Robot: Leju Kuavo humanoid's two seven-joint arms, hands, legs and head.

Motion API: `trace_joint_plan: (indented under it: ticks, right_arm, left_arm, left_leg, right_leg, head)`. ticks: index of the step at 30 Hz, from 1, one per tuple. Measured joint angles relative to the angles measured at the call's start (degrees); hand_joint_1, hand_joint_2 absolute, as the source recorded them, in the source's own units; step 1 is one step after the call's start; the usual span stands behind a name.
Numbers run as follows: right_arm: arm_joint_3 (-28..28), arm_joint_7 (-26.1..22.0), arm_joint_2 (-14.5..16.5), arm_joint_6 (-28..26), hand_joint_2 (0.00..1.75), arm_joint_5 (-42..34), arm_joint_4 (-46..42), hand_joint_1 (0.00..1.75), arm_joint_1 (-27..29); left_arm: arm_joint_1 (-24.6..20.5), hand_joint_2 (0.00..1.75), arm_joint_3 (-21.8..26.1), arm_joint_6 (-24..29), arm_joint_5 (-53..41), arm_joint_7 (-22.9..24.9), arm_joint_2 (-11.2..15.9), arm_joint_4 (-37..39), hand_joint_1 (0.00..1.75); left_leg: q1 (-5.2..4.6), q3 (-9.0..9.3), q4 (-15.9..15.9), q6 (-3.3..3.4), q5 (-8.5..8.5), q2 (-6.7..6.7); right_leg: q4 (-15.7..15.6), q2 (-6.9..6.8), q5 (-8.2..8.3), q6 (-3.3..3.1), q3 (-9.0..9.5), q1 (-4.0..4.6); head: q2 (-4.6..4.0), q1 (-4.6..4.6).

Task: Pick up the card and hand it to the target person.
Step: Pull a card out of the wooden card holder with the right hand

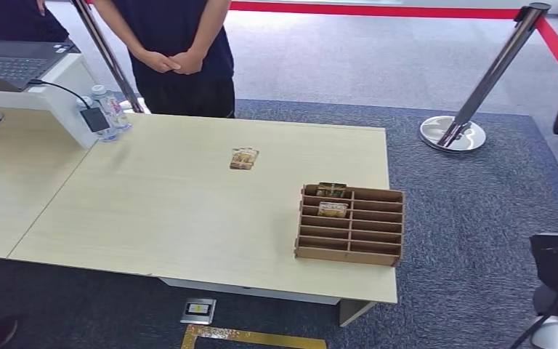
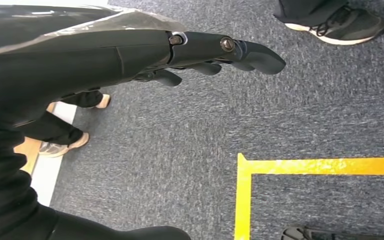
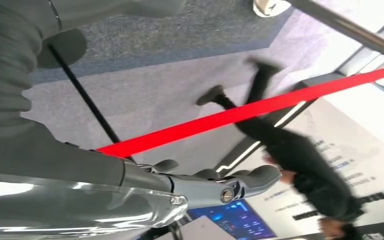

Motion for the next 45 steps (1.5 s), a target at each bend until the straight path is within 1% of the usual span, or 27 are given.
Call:
trace_joint_plan:
  ticks: [4,8,13,17,23,32,37,45]
  right_arm:
    - [2.76,1.18,0.21,3.42,1.75,0.06,-6.91,0.00,2.61]
    - [6.49,2.71,0.26,6.56,1.75,2.30,-11.12,0.00,3.99]
    - [11.38,5.35,0.11,8.15,1.75,5.97,-12.93,0.01,4.38]
    - [15.20,8.24,-0.14,8.62,1.75,9.15,-12.90,0.05,4.38]
    - [22.29,12.05,0.45,10.47,1.75,13.86,-10.58,0.10,2.78]
    - [31.65,16.19,2.84,12.45,1.75,16.71,-2.32,0.28,-4.97]
    - [34.87,17.60,4.39,13.25,1.75,17.97,0.50,0.34,-7.73]
    - [37.83,18.95,5.74,13.74,1.75,18.65,3.92,0.43,-10.46]
  left_arm:
    - [-0.01,1.75,-0.02,-0.19,-0.01,0.02,0.01,0.00,0.00]
    - [-0.02,1.75,-0.02,-0.27,0.02,0.15,0.01,0.00,0.00]
    - [-0.04,1.75,-0.02,-0.25,0.17,0.26,0.01,0.00,0.00]
    - [-0.04,1.75,-0.07,-0.29,-0.02,0.14,0.01,0.00,0.00]
    - [-0.10,1.75,-0.28,-0.42,-0.46,0.81,0.01,0.00,0.00]
    - [-0.15,1.75,-0.28,-0.25,-0.24,1.38,-0.01,0.00,0.00]
    - [-0.18,1.75,-0.28,-0.25,-0.42,1.76,-0.01,0.00,0.00]
    - [-0.19,1.75,-0.29,-0.22,-0.40,1.92,-0.02,0.00,0.00]
  left_leg:
    - [0.00,0.00,0.00,0.00,0.00,0.00]
    - [0.00,0.01,0.00,0.00,0.01,0.01]
    - [0.00,0.01,0.00,0.00,0.01,0.02]
    - [0.00,0.00,0.00,0.00,0.01,0.02]
    - [0.02,-0.01,-0.01,-0.03,0.03,0.02]
    - [0.02,0.00,-0.01,-0.06,0.12,0.05]
    - [0.02,-0.02,-0.01,-0.06,0.13,0.05]
    - [0.02,-0.03,-0.01,-0.06,0.13,0.04]
  right_leg:
    - [0.00,0.00,0.00,0.00,0.01,0.00]
    - [0.00,0.00,0.00,0.00,0.00,0.00]
    - [0.00,0.00,0.01,0.00,0.01,0.00]
    - [0.01,0.00,0.01,0.00,0.01,0.00]
    - [0.02,0.00,0.01,-0.02,0.02,0.02]
    - [0.03,0.00,0.09,-0.04,0.01,0.03]
    - [0.03,0.00,0.09,-0.05,0.00,0.03]
    - [0.03,0.00,0.09,-0.05,-0.01,0.03]
  head:
    - [0.00,0.00]
    - [0.00,-0.01]
    - [0.00,0.00]
    - [0.00,-0.01]
    - [0.00,-0.01]
    - [0.00,0.00]
    - [0.00,-0.01]
    - [0.00,0.00]
